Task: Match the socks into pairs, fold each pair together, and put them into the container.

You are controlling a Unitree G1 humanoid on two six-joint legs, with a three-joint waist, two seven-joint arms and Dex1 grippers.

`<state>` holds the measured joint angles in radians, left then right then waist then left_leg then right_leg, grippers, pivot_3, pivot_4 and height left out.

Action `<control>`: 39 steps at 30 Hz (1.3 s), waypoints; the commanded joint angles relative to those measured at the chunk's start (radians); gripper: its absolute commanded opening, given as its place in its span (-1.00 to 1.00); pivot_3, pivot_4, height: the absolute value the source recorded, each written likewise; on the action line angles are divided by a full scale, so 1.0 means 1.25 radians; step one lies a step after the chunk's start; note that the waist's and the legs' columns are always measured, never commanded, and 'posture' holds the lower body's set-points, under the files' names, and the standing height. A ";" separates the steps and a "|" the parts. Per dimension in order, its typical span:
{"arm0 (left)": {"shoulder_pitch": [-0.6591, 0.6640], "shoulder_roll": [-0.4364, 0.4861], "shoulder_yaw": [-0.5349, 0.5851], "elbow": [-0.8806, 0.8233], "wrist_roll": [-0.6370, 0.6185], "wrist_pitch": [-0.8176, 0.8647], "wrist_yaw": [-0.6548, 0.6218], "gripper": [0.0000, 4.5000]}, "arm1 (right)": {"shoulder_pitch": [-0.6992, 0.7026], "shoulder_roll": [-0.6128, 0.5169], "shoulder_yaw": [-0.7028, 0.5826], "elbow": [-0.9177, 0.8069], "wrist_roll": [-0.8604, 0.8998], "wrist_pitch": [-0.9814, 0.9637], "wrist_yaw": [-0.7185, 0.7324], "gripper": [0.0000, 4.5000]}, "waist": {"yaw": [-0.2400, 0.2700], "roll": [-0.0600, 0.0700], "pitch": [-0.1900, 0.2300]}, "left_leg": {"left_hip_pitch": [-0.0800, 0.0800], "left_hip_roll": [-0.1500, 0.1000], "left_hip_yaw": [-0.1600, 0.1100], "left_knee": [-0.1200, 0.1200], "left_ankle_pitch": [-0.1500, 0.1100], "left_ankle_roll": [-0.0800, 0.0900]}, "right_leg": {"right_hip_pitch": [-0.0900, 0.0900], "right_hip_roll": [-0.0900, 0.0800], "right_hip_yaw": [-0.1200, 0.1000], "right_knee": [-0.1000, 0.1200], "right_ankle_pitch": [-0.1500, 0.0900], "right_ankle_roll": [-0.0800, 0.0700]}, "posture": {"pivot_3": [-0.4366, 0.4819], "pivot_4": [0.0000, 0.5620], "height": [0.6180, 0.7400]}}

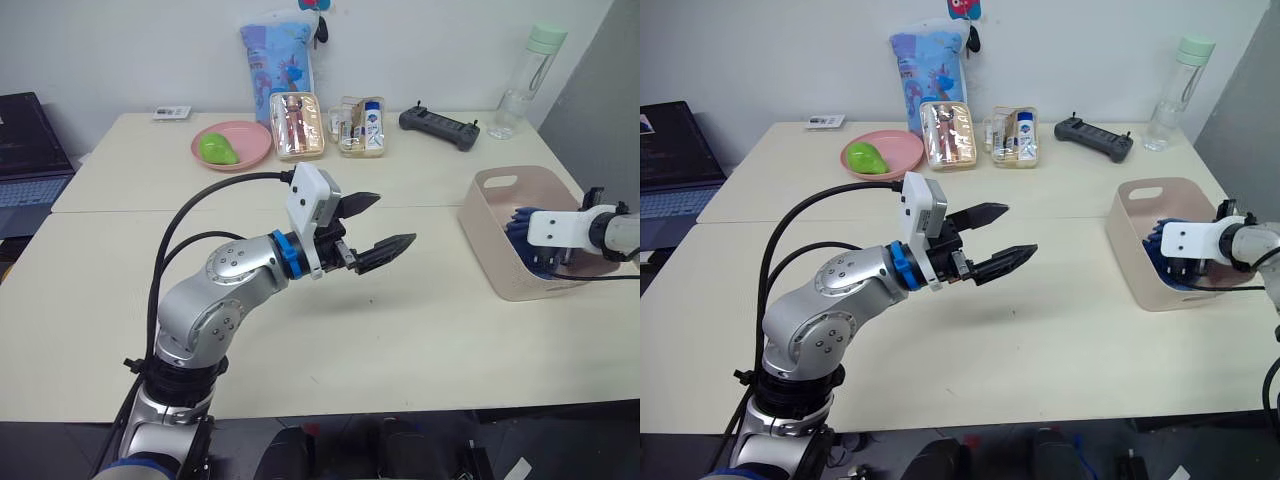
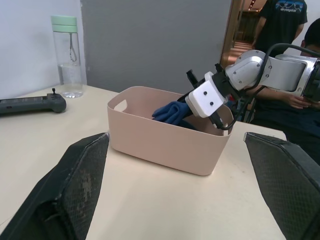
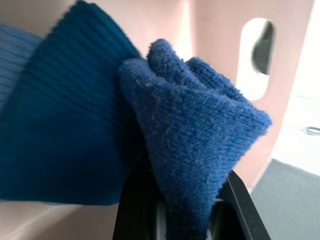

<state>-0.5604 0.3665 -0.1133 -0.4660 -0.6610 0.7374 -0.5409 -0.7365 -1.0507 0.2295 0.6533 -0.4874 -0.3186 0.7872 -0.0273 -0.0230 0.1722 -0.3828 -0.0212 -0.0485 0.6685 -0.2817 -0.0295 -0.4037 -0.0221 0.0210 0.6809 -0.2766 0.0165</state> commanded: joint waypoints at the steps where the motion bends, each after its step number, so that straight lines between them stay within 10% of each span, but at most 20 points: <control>1: -0.008 0.004 0.013 -0.023 -0.003 -0.009 -0.007 1.00 | -0.028 -0.012 -0.025 0.003 0.034 0.024 0.037 -0.50 | 0.000 0.000 0.000 | 0.000 0.000 0.000 0.000 0.000 0.000 | 0.000 0.000 0.000 0.000 0.000 0.000 | -0.05 -0.47 1.00; 11: -0.017 0.003 0.016 -0.014 -0.001 -0.012 -0.013 1.00 | -0.115 -0.030 -0.029 -0.014 0.135 0.113 0.298 0.98 | -0.001 0.000 0.000 | 0.000 0.000 0.000 0.000 0.000 0.000 | 0.000 0.000 0.000 0.000 0.000 0.000 | -0.05 -0.47 1.00; 26: -0.012 -0.004 0.015 -0.013 0.008 -0.019 -0.013 1.00 | -0.301 -0.053 -0.019 0.056 0.157 0.157 0.419 0.98 | 0.001 0.000 0.000 | 0.000 0.000 -0.001 0.000 0.000 0.000 | 0.000 0.000 -0.001 0.000 0.000 0.000 | -0.05 -0.47 1.00; 39: -0.009 0.005 0.022 -0.020 0.005 -0.014 -0.014 1.00 | -0.259 -0.051 -0.001 0.078 0.148 0.119 0.457 -0.99 | 0.001 0.000 0.000 | 0.000 0.000 0.000 0.001 0.000 0.000 | 0.000 0.000 -0.001 0.000 0.000 0.000 | -0.05 -0.47 1.00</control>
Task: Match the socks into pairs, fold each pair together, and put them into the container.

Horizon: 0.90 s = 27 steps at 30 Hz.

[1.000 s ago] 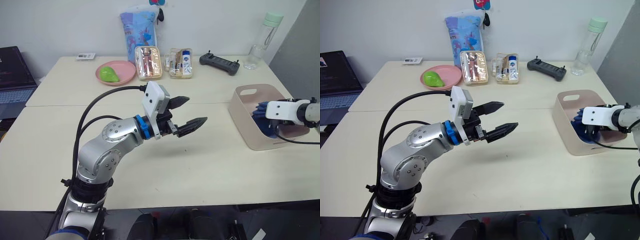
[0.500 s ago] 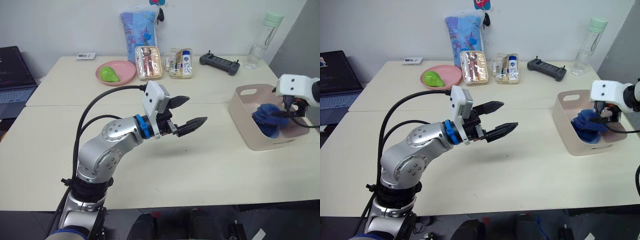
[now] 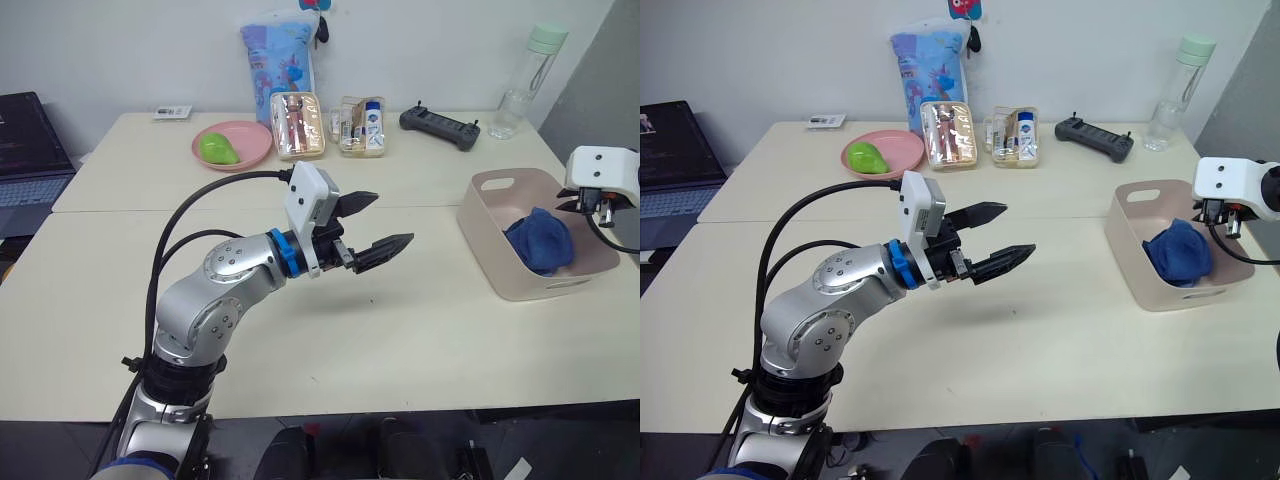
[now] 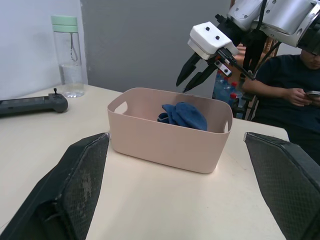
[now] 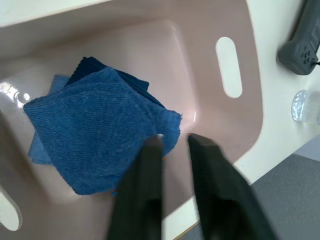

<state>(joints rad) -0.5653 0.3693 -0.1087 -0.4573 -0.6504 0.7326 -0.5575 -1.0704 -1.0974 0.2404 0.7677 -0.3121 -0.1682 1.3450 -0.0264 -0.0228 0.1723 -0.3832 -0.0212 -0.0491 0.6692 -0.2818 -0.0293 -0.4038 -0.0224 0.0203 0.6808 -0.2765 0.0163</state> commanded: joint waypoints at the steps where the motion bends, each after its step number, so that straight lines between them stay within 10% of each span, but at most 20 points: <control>1: -0.005 0.003 0.018 -0.028 -0.003 -0.010 0.000 1.00 | 0.014 -0.013 -0.010 -0.015 0.007 -0.002 0.013 -0.99 | 0.000 0.000 0.000 | 0.000 0.000 0.000 0.000 0.000 0.000 | 0.000 0.000 0.000 0.000 0.000 0.000 | -0.05 -0.47 1.00; 27: 0.015 0.016 0.024 -0.071 -0.026 0.031 0.016 1.00 | -0.024 0.114 0.050 0.255 -0.085 -0.099 -0.190 -0.99 | -0.001 0.000 0.000 | -0.001 0.000 0.000 0.004 0.000 0.000 | 0.001 0.000 0.000 0.001 0.000 0.000 | -0.05 -0.47 1.00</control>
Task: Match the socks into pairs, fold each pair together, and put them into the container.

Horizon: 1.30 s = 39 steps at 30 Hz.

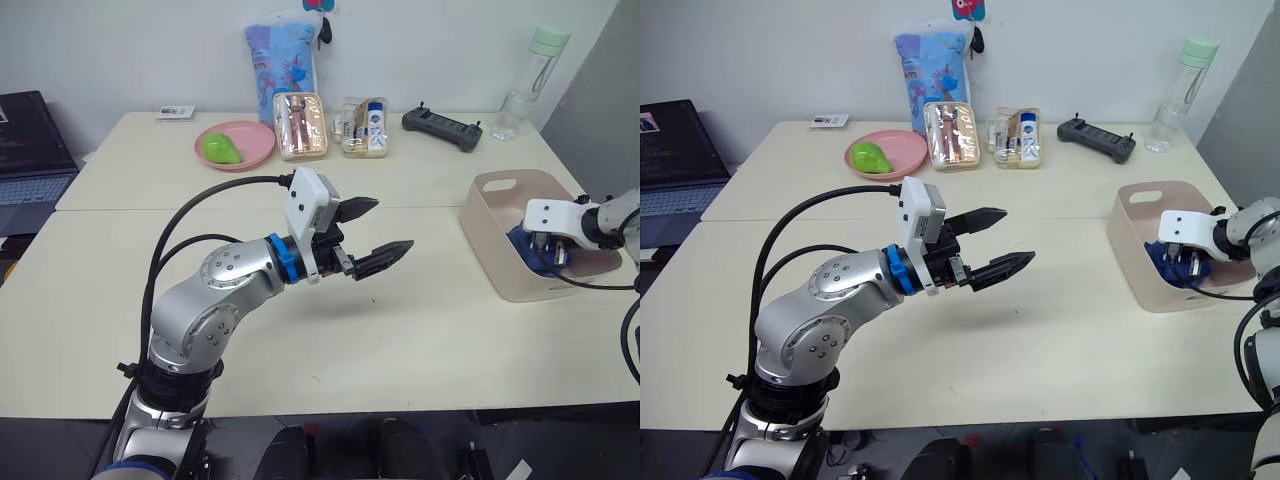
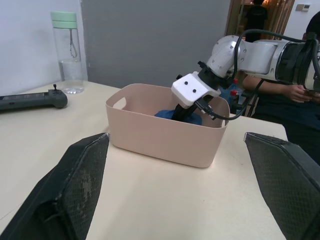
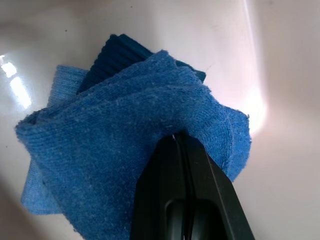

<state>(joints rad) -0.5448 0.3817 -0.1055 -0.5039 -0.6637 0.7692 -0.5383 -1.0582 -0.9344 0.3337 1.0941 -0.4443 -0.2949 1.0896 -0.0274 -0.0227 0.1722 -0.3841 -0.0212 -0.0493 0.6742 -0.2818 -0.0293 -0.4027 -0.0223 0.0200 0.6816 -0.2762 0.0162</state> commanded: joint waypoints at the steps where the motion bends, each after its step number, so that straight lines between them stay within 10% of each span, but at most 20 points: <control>1: 0.001 0.010 0.025 -0.037 -0.019 0.005 0.000 1.00 | -0.049 -0.022 -0.039 -0.016 0.037 0.013 0.034 -0.99 | 0.000 0.000 0.000 | 0.000 0.000 0.000 0.000 0.000 0.000 | 0.000 0.000 0.000 0.000 0.000 0.000 | -0.05 -0.47 1.00; 11: 0.045 0.114 0.109 -0.012 -0.002 -0.027 -0.036 1.00 | -0.169 0.009 -0.168 -0.128 0.193 0.140 0.083 -0.83 | -0.003 0.000 0.000 | 0.000 0.000 0.000 -0.001 0.000 0.000 | -0.001 0.000 0.000 0.000 0.000 0.000 | -0.05 -0.47 1.00; 23: 0.273 0.107 0.282 0.059 0.208 -0.228 0.131 1.00 | 0.260 0.433 -0.272 -0.831 0.464 0.538 -0.214 0.99 | 0.016 0.001 0.000 | -0.011 0.002 -0.005 0.003 -0.001 0.001 | -0.008 0.000 -0.004 -0.001 0.001 0.000 | -0.05 -0.47 1.00; 39: 0.568 -0.047 0.292 0.080 0.305 -0.380 0.210 1.00 | 0.733 0.570 -0.206 -1.058 0.373 0.449 -0.524 0.99 | 0.018 0.001 -0.003 | -0.007 0.000 -0.004 0.002 -0.003 0.005 | -0.004 -0.001 -0.004 -0.001 0.003 0.001 | -0.05 -0.47 1.00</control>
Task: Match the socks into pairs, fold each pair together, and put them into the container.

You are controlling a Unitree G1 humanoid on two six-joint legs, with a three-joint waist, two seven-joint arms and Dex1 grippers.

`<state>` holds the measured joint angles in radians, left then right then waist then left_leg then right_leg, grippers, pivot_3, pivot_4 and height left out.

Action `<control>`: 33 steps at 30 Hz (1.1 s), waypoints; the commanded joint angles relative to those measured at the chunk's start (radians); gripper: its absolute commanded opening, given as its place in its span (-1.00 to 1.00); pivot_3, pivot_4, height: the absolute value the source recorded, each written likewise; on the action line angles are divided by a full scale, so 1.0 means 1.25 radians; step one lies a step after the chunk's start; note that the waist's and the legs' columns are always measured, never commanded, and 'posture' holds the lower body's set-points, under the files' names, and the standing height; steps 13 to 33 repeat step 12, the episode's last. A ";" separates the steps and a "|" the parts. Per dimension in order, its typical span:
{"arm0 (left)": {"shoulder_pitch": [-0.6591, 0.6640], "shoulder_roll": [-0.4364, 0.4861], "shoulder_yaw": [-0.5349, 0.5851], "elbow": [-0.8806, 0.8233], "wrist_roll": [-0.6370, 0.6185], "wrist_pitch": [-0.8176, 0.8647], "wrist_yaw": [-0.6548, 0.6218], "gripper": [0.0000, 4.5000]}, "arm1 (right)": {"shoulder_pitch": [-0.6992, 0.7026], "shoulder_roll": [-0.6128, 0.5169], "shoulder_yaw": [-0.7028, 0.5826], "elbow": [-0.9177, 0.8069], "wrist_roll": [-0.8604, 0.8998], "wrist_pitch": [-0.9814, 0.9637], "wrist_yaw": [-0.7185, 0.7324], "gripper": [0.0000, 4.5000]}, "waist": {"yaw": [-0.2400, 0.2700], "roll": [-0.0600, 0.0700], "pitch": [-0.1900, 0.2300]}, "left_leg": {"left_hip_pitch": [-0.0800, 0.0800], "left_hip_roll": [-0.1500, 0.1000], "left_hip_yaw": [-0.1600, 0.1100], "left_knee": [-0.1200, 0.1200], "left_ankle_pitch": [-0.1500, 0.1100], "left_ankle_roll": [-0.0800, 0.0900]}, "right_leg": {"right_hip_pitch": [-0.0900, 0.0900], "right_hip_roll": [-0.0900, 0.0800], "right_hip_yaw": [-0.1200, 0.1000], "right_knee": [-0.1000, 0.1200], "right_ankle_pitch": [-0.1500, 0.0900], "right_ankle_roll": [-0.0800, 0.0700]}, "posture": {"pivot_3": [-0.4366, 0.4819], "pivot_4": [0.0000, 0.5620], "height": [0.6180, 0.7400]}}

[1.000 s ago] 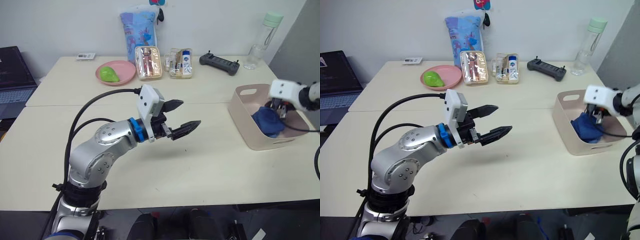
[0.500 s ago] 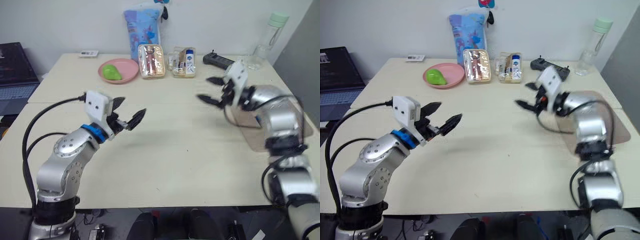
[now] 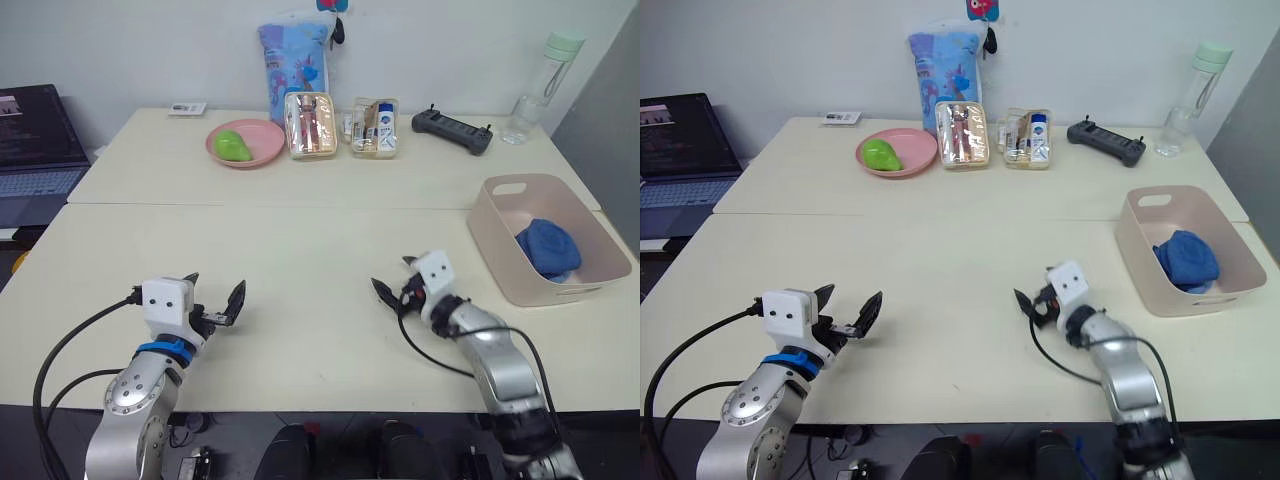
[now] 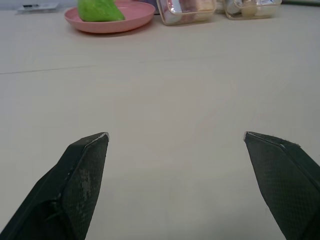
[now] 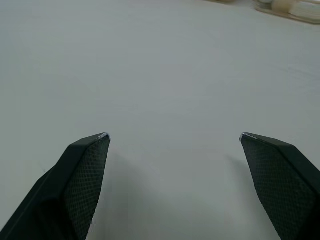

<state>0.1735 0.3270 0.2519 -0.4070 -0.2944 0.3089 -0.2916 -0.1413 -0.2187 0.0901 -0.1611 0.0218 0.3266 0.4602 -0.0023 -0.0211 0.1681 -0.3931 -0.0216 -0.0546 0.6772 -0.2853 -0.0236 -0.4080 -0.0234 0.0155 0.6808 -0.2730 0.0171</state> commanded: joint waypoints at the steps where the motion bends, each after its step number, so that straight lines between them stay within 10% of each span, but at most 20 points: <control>1: -0.010 0.003 -0.004 0.010 0.019 -0.010 0.009 1.00 | 0.002 0.001 -0.018 -0.051 0.006 -0.052 -0.028 0.99 | -0.004 0.000 0.000 | 0.001 0.000 0.000 0.000 0.000 0.000 | 0.001 0.000 0.000 0.000 0.000 0.000 | -0.05 -0.47 1.00; 33: -0.064 0.021 -0.030 0.074 0.025 -0.016 -0.037 1.00 | -0.015 -0.004 -0.019 -0.031 0.011 -0.043 -0.057 0.99 | -0.004 0.000 0.000 | 0.003 0.001 0.000 0.000 0.000 0.000 | 0.002 0.001 0.000 0.000 0.000 0.000 | -0.05 -0.47 1.00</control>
